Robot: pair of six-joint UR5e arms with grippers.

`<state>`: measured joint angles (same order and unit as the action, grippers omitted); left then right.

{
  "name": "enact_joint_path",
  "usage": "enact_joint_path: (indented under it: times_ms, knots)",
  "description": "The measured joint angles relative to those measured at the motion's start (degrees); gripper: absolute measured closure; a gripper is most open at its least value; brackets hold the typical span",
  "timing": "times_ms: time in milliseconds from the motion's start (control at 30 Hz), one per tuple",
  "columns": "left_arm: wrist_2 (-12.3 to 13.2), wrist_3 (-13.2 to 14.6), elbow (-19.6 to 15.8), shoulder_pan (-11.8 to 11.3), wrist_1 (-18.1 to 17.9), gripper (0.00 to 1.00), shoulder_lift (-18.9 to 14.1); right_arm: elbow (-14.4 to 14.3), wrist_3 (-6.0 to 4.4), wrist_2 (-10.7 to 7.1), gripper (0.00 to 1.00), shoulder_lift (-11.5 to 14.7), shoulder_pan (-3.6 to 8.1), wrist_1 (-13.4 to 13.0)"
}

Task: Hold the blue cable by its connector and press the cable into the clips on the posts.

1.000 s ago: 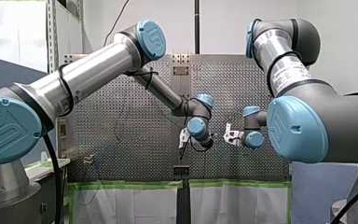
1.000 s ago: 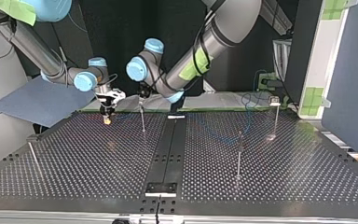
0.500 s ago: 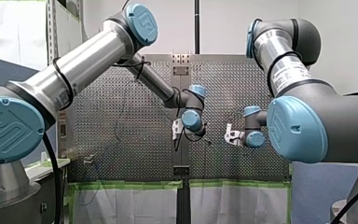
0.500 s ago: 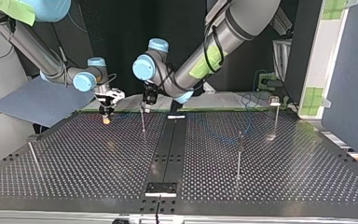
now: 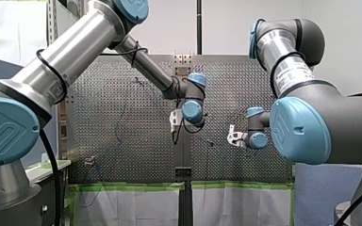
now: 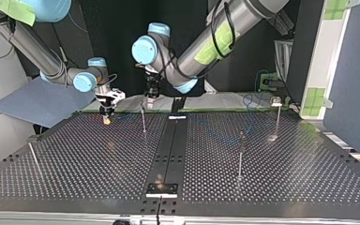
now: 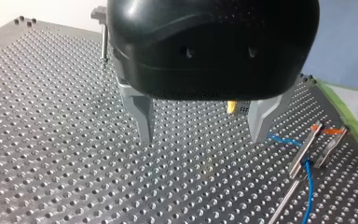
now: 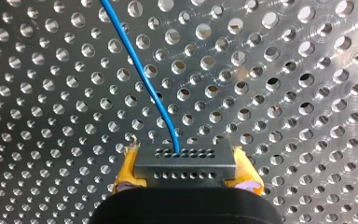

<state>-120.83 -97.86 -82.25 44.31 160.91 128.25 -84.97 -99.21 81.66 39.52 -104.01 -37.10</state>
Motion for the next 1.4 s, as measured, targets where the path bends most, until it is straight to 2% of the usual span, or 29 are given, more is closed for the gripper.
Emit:
enact_joint_path:
  times_ms: [433,800,900,1033,1133,1400]
  knots:
    - [-0.93,-0.97,-7.61,1.73,1.07,0.00,-7.62,0.01,-0.10,0.00,1.00,0.00,0.03,0.00]
    - [-0.94,-1.29,-13.90,2.36,1.08,0.00,-13.89,0.01,0.35,0.42,1.00,0.07,0.16,0.80]
    - [-0.94,-1.29,-15.55,2.43,1.09,0.00,-15.54,0.00,1.06,1.27,1.00,0.12,0.24,1.74]
    - [-0.94,-1.28,-17.84,2.45,1.05,0.00,-17.84,-0.02,2.70,2.63,1.00,0.60,0.44,3.53]
    - [-0.94,-1.28,-19.52,2.45,0.97,0.00,-19.52,-0.26,3.49,2.99,1.00,1.57,0.57,4.50]
    - [-0.94,-1.21,-24.22,2.44,0.53,0.00,-24.21,-1.24,3.90,4.13,1.00,5.69,0.76,5.17]
